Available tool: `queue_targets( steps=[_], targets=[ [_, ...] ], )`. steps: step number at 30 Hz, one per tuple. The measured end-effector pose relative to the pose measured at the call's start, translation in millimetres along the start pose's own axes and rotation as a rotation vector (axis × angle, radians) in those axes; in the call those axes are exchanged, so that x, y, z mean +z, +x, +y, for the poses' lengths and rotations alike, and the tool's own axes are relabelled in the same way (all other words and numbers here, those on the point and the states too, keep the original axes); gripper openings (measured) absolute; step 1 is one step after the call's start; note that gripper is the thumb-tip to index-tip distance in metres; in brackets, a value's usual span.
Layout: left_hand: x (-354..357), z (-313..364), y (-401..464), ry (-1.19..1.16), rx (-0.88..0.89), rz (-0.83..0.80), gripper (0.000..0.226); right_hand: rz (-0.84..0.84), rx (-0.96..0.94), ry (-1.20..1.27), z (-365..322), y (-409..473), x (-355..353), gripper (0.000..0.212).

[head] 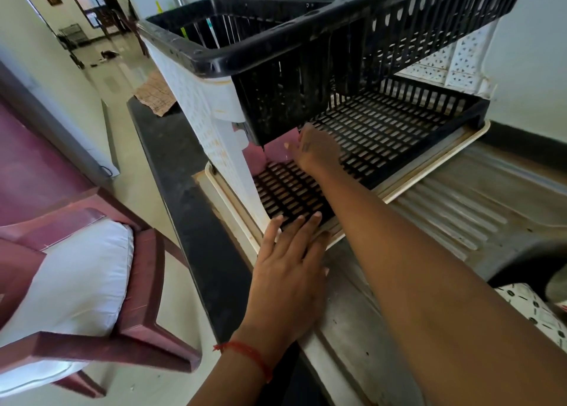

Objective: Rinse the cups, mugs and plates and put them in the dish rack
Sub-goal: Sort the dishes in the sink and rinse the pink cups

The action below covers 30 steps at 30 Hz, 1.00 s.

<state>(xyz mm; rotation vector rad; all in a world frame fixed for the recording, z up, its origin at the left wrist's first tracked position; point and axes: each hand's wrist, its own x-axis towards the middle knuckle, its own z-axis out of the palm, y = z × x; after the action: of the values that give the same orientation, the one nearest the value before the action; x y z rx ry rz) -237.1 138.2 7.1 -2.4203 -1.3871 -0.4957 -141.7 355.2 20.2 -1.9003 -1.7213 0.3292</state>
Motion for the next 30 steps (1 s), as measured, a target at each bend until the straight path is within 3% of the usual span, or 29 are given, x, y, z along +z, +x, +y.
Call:
queue_targets(
  steps=[9, 15, 22, 27, 30],
  targets=[
    [-4.3, -0.5, -1.1, -0.025, 0.001, -0.065, 0.052, -0.221, -0.112, -0.066, 12.7, -1.0, -2.7, 0.043],
    [-16.3, 9.0, -3.4, -0.031, -0.040, -0.249, 0.060, -0.331, -0.299, -0.081, 25.2, -39.3, -60.9, 0.054],
    [-42.6, 62.8, -6.5, -0.279, -0.151, -0.231, 0.059, -0.181, -0.500, -0.126, 65.5, -135.6, -164.7, 0.055],
    [-58.6, 117.4, -2.3, -0.667, -0.066, -0.179, 0.056, -0.108, -0.446, -0.247, 109.2, -220.3, -220.5, 0.056],
    [-59.4, 151.0, -2.6, -0.806, 0.018, -0.255, 0.058, -0.034, -0.350, -0.268, 136.0, -272.0, -250.8, 0.054]
  ],
)
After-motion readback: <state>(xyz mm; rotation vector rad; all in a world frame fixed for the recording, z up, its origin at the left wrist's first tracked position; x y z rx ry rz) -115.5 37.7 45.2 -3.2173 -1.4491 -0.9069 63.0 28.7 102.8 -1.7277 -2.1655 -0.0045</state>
